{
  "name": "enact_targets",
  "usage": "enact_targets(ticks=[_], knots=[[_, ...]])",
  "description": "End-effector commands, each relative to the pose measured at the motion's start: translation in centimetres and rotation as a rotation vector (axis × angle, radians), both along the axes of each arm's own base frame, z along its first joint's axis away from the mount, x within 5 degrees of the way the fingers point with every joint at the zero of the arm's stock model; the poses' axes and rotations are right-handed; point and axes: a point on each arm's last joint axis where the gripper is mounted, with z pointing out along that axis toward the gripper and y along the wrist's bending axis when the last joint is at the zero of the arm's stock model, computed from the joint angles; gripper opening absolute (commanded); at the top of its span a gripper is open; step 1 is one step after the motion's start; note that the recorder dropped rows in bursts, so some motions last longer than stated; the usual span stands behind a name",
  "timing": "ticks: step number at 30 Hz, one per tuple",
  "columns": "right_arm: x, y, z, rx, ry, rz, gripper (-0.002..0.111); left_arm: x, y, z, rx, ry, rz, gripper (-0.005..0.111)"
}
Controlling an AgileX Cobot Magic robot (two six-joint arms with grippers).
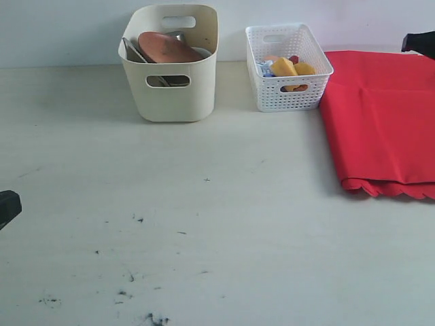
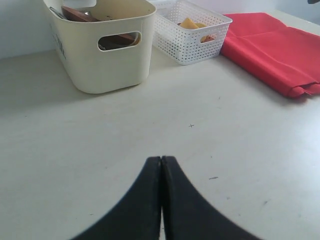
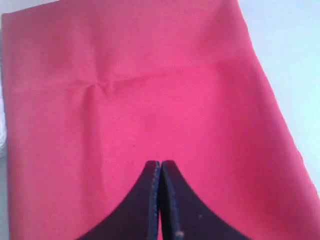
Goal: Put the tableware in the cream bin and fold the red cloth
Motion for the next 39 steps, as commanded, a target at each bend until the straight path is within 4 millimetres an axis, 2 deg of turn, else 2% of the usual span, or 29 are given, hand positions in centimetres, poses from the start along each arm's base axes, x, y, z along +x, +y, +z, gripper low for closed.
enact_targets(ticks=[1,4,7,11,16,21,25,31,35,39], knots=[[-4.0,0.8,2.0,0.023,-0.118,0.027,0.000,-0.1,0.1,0.0,-0.005,0.002,0.005,0.001],[-6.9,1.3,3.2,0.029,-0.226,0.054,0.000,-0.1,0.1,0.0,-0.005,0.002,0.005,0.001],[-9.4,1.9,3.5,0.093,-0.338,0.044,0.000,-0.1,0.1,0.0,-0.004,0.001,0.004,0.001],[-11.2,2.2,3.8,0.232,-0.412,-0.054,0.000,-0.1,0.1,0.0,-0.004,0.001,0.004,0.001],[-11.5,2.3,4.2,0.267,-0.433,-0.081,0.000,-0.2,0.2,0.2,-0.019,-0.020,0.012,0.001],[-11.5,2.3,4.2,0.265,-0.434,-0.078,0.000,-1.1,1.5,0.4,-0.076,-0.118,0.081,0.001],[-11.5,2.3,4.2,0.265,-0.434,-0.078,0.000,-1.8,2.8,0.0,-0.116,-0.208,0.187,0.001],[-11.5,2.3,4.2,0.265,-0.434,-0.078,0.000,-2.8,4.7,1.0,-0.150,-0.375,0.419,0.001],[-11.5,2.3,4.2,0.265,-0.434,-0.078,0.000,-2.8,5.6,1.1,-0.112,-0.401,0.589,0.001],[-11.5,2.3,4.2,0.265,-0.434,-0.078,0.000,-2.8,6.0,1.1,-0.098,-0.412,0.664,0.001]])
